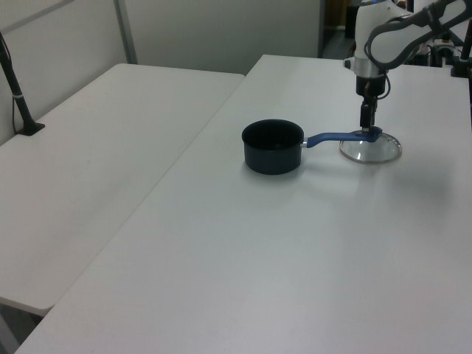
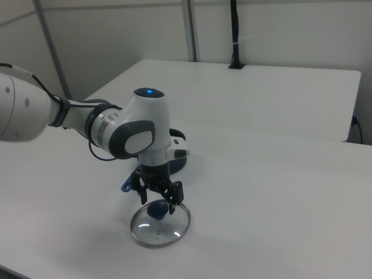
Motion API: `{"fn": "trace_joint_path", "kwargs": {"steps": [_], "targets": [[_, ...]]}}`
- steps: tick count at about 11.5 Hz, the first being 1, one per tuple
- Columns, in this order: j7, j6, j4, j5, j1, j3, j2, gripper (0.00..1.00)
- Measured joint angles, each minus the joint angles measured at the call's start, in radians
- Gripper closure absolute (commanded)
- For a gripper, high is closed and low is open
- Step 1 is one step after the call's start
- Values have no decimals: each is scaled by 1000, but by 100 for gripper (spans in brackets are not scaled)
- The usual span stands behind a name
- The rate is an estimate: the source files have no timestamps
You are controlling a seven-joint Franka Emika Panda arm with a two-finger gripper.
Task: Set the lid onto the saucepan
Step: 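Close the gripper on the blue knob of the glass lid, then lift the glass lid and carry it over the saucepan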
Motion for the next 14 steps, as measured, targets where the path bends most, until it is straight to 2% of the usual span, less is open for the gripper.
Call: {"fn": "trace_joint_path", "kwargs": {"steps": [2,4,5,7,10,11,13,14], "targets": [[0,0,-8,-10,0,3,3,18],[0,0,-24,-52,0,4,3,44],[0,1,-31,-65,0,5,3,51],[0,1,-31,-67,1,7,2,58],[0,1,-24,-67,-1,7,-1,58],[1,1,-11,-67,-11,6,-7,60],[1,-39,74,-67,-58,4,-36,62],[1,-94,152,-67,-83,1,-51,62]]}}
